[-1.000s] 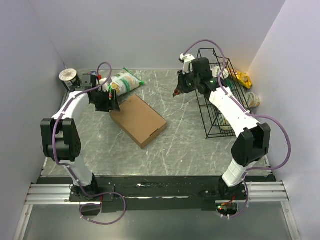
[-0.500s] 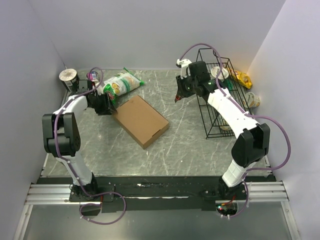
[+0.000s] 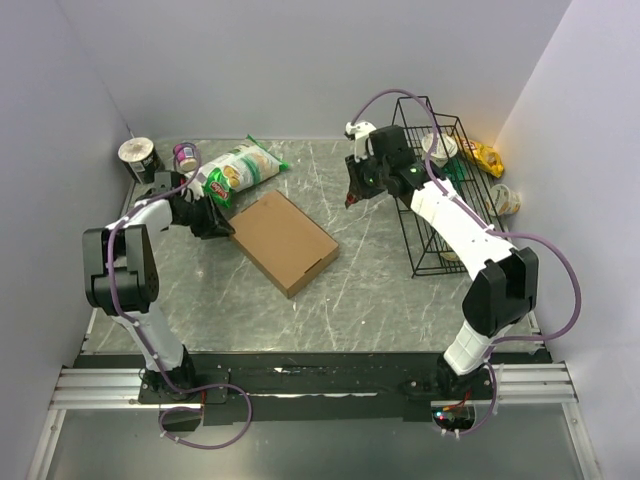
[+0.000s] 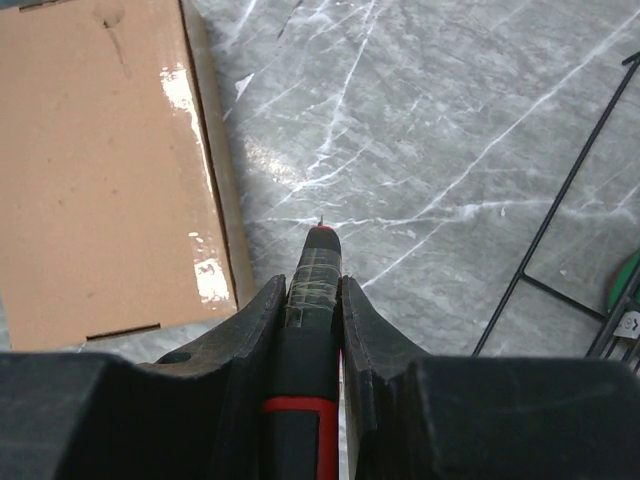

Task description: Unpack the express box

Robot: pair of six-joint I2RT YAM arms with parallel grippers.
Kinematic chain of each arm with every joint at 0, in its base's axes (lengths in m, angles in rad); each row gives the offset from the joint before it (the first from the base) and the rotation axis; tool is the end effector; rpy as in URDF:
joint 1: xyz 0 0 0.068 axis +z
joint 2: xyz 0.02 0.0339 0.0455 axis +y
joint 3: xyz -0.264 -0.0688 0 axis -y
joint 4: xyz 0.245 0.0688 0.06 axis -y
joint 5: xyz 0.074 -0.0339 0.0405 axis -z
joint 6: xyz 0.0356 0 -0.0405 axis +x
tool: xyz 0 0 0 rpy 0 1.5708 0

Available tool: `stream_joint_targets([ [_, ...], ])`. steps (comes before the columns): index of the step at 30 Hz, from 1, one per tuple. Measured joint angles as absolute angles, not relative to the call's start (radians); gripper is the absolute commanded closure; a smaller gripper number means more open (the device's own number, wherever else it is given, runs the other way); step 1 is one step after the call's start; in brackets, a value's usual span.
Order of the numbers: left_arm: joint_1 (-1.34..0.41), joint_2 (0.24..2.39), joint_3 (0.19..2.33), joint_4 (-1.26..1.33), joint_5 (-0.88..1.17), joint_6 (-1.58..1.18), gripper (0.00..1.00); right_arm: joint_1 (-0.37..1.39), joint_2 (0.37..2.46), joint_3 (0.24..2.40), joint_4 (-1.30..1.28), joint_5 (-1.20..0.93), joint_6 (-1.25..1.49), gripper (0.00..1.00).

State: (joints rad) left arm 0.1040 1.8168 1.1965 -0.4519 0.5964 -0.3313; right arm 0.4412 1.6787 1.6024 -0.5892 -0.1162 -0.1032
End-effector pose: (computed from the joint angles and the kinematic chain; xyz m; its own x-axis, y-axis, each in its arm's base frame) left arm 0.3681 0.0183 0.1851 -0.8850 -0.3629 -0.2917 -0.1127 0.7749 -0.6220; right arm 0.3448 0.1674 0.3496 -0.5032 -0.3508 -0.7898 -0.5614 0.8275 -0.0098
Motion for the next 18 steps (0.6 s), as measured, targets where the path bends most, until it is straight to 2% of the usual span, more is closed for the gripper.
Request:
stream_joint_targets([
  [10,0.263,1.752,0.994,-0.318,0.839,-0.239,0.66,0.442,1.652,1.536,-0.591,-0.095,-0.105,1.0],
  [18,0.3,1.751,0.93,-0.239,0.945,-0.204,0.68,0.442,1.652,1.533,-0.591,-0.089,-0.11,1.0],
])
